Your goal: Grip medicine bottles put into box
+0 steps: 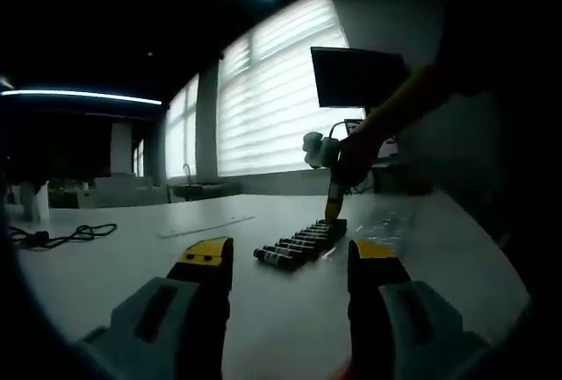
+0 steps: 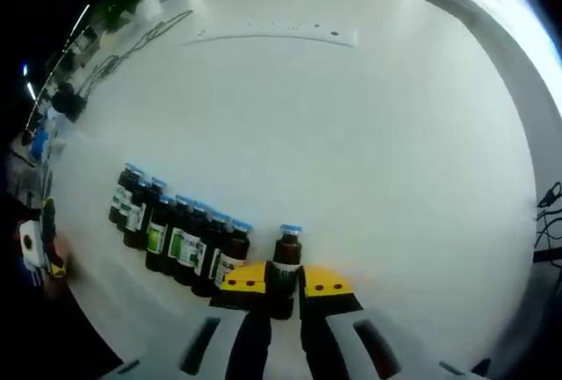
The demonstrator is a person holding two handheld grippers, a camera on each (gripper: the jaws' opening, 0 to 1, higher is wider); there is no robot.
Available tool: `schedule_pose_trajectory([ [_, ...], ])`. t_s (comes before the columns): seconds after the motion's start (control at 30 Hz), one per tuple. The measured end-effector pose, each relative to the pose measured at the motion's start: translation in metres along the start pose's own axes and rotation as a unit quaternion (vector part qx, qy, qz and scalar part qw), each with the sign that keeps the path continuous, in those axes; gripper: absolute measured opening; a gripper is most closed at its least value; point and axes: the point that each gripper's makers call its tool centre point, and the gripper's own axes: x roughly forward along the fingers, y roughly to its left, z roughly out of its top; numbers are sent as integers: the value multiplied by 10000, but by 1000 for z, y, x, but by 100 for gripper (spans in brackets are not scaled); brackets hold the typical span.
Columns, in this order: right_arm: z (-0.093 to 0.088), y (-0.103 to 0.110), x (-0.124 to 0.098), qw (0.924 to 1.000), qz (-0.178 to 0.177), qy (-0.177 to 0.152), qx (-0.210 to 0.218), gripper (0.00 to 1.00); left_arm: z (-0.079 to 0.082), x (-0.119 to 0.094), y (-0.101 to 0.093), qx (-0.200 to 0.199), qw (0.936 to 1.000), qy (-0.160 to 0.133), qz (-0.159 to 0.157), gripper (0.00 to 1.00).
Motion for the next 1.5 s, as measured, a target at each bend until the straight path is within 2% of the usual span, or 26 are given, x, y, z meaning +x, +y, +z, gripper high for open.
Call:
schedule_pose_trajectory([
  [0.2, 2, -5, -2, 9998, -69, -17, 170, 7, -1, 1, -2, 44, 10000, 22, -27, 45],
  [0.37, 10, -12, -7, 9988, 14, -217, 432, 7, 1, 0, 2, -98, 9999, -39, 18, 45],
  [0.5, 14, -9, -24, 9967, 3, -460, 671, 7, 2, 0, 3, -159, 9998, -56, 43, 45],
  [0.6, 15, -2, -33, 9937, 169, -578, 944, 7, 2, 0, 2, -129, 9999, -46, 27, 45],
  [0.8, 8, 23, -52, 9897, 414, -847, 1080, 7, 4, 0, 3, -196, 9998, -83, 37, 45],
  [1.1, -14, 93, -68, 9813, 1217, -639, 1349, 7, 6, 0, 0, -211, 9997, -123, -43, 45],
  [1.3, -23, 126, -68, 9805, 1385, -669, 1222, 7, 7, -1, -2, -225, 9996, -157, -75, 45],
  [1.5, -34, 152, -59, 9738, 1652, -700, 1398, 7, 8, -1, -2, -216, 9995, -192, -89, 45],
])
